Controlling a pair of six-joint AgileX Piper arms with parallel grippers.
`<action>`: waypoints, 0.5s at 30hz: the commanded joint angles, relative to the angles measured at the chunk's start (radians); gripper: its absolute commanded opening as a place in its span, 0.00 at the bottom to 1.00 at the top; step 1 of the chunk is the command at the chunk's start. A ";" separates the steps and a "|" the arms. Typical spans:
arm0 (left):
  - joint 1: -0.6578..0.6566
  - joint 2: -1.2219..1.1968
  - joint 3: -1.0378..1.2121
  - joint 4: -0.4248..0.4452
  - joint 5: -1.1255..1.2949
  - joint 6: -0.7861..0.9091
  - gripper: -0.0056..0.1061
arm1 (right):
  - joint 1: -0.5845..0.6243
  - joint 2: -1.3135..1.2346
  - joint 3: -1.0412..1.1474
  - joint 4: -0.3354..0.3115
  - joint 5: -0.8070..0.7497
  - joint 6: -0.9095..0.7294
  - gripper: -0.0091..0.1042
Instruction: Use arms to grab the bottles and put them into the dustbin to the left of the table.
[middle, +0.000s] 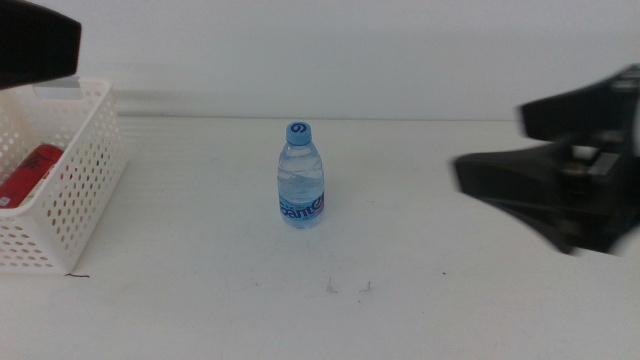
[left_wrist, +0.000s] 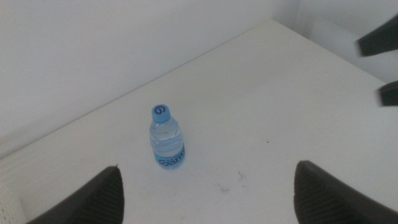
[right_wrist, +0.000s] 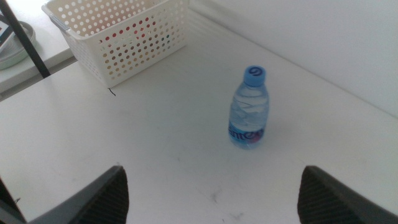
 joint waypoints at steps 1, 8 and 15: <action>-0.003 -0.003 0.003 -0.005 -0.013 -0.007 0.89 | 0.001 -0.055 -0.008 -0.037 0.072 0.026 0.90; -0.003 -0.003 0.003 -0.005 -0.013 -0.007 0.89 | 0.001 -0.103 -0.008 -0.102 0.072 0.120 0.90; -0.003 -0.003 0.003 -0.005 -0.013 -0.007 0.89 | 0.001 -0.100 -0.008 -0.113 0.068 0.120 0.90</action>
